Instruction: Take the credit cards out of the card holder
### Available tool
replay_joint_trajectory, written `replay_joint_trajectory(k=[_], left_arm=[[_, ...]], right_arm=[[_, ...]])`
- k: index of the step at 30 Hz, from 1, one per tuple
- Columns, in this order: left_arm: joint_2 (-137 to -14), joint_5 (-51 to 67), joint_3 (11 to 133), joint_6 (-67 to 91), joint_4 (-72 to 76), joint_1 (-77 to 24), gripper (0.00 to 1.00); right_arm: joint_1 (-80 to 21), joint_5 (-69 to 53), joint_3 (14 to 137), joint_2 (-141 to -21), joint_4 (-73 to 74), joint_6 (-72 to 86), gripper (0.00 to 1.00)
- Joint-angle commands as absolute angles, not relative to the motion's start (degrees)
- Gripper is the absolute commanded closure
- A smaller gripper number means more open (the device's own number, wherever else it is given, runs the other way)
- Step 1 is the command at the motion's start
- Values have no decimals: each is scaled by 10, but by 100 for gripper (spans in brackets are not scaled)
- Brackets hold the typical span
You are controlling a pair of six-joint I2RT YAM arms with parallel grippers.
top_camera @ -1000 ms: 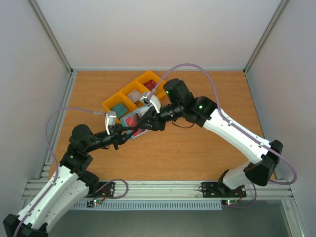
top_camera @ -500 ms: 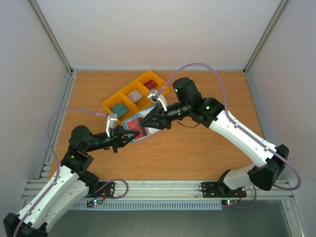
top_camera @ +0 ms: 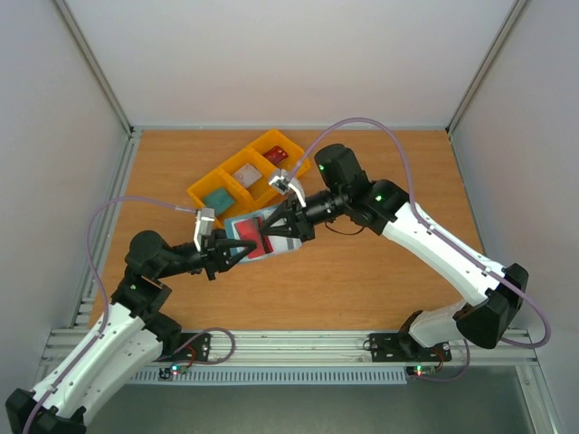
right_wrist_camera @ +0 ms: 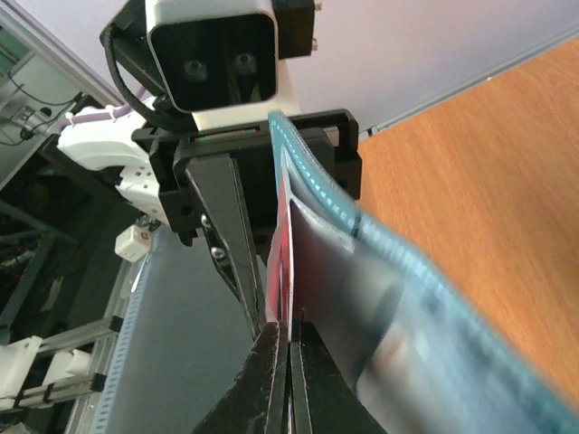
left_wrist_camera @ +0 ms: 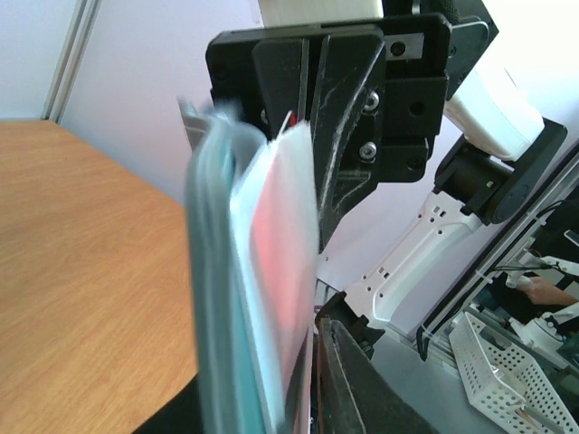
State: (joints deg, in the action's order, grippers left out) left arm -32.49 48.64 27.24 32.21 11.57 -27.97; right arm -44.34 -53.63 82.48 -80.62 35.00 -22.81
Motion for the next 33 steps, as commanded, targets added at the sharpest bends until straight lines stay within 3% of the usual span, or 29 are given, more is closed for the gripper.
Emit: replay_joint_trajectory(k=[1,8,20,24,33], left_arm=[[-316,498,282,327,170,-281,80],[-313,499,279,334,171,-281,97],[-313,486,277,337,165,-281,91],[-314,479,279,336,155,-281,99],[-333,285,273,334,-53,-276,100]], right_arm=[[-426,-538,813,-786,359,-230,99],[-411,-542,819,-785,359,-230,99],[-372,-522,810,-758,432,-259,99],[-372,-527,808,-760,425,-254,99],[-325,-458,831,-705,492,-267,99]])
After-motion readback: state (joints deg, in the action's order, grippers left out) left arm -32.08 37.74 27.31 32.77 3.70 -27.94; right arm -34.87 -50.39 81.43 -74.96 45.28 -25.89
